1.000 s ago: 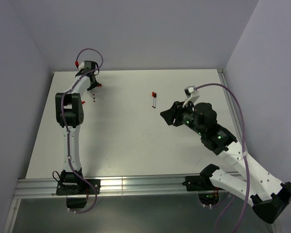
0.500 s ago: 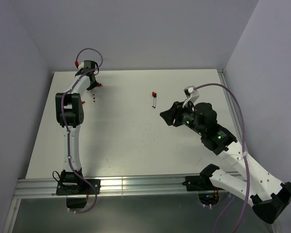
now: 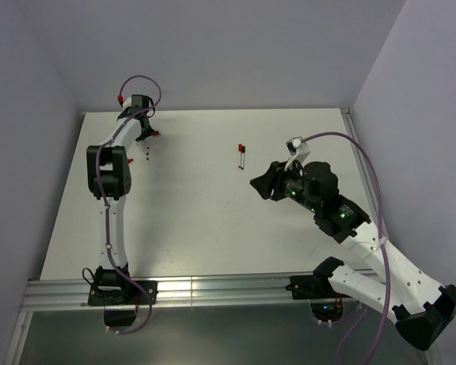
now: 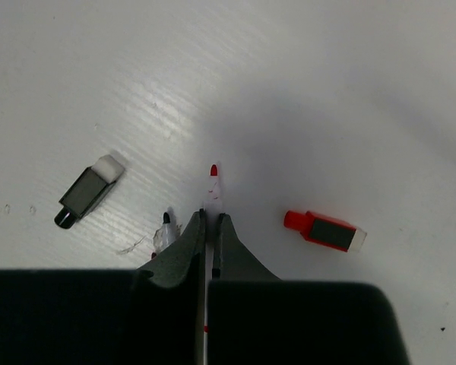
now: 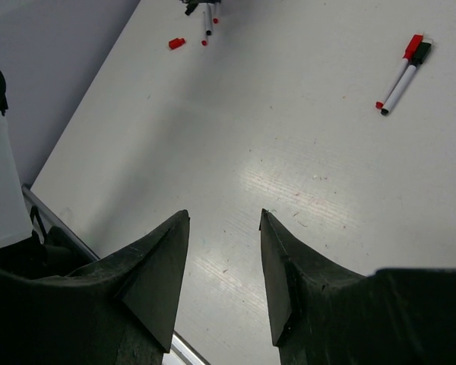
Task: Insert the pens into the pen caps
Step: Pick up the pen from the center of the board.
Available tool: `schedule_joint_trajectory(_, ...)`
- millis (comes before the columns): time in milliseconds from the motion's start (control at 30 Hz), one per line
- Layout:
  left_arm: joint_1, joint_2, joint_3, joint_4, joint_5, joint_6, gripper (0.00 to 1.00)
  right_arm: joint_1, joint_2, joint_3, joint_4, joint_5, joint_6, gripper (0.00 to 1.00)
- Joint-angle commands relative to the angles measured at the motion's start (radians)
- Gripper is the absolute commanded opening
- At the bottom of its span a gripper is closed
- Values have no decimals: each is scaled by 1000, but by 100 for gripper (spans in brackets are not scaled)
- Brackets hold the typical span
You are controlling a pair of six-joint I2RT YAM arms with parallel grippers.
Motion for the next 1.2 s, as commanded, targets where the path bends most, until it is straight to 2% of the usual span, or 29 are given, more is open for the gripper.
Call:
schedule_joint_trajectory(0,5,-114,-79,54,32,-24,0,-7,-5,18,1,6,-17,50)
schedule_joint_trajectory(200,5,-238,-96,63,93,-52,0,-7,13,44,-5,14,-15,50)
schedule_joint_trajectory(300,5,-344,-174,108,165,-84,0,-7,24,58,1,8,-14,50)
schedule_joint_trajectory(400,1,-473,-301,172,254,-134,0,-7,44,75,14,-12,-9,50)
schedule_joint_trajectory(433,-5,-511,-387,195,279,-160,0,-7,55,80,20,-21,-9,50)
schedule_joint_trajectory(600,-70,-802,-643,374,398,-228,0,-10,104,106,106,-178,15,50)
schedule_joint_trajectory(667,-139,-940,-781,443,425,-244,0,-19,133,109,180,-271,50,50)
schedule_joint_trajectory(700,-166,-985,-824,505,435,-245,0,-20,142,107,210,-366,64,51)
schedule_joint_trajectory(833,-291,-1245,-1054,649,497,-306,0,-25,188,103,334,-503,135,52)
schedule_joint_trajectory(1033,-361,-1464,-1232,718,563,-342,0,-27,202,61,489,-571,213,57)
schedule_joint_trajectory(1167,-401,-1522,-1303,778,573,-369,0,-23,222,64,526,-577,238,58)
